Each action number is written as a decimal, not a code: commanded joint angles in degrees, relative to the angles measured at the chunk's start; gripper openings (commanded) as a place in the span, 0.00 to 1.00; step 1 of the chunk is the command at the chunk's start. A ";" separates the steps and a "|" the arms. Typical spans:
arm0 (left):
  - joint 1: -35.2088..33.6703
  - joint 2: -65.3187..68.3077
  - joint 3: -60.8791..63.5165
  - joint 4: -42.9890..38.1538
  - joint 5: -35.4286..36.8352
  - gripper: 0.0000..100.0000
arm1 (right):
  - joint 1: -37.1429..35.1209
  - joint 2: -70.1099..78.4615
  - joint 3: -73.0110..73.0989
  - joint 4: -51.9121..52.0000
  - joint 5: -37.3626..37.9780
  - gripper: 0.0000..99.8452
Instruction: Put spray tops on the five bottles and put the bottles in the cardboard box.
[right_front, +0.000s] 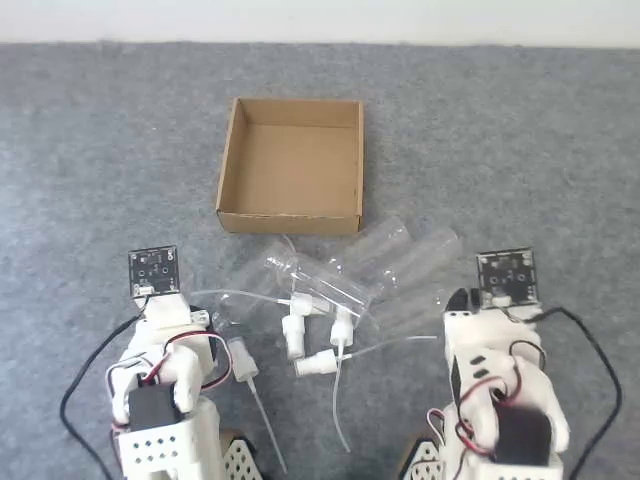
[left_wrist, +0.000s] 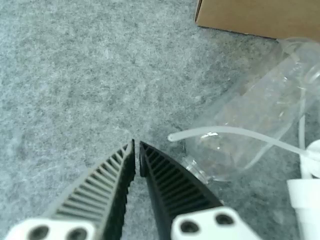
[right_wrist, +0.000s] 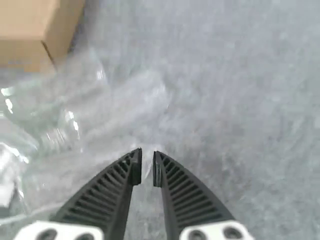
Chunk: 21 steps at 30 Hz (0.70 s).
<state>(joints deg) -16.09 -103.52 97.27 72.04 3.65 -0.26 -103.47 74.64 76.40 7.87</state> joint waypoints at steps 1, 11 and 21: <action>-0.18 -0.70 -0.75 0.26 -0.26 0.01 | 0.48 1.89 -8.97 0.48 -4.13 0.01; -0.18 -0.70 -0.75 0.26 -0.26 0.01 | 0.31 23.78 -27.60 7.16 -7.91 0.01; -0.18 -0.70 -0.75 0.26 -0.26 0.01 | -5.23 39.60 -36.22 9.89 -11.87 0.01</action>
<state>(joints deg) -16.09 -103.52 97.27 72.04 3.65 -0.79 -67.25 42.29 85.71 -3.21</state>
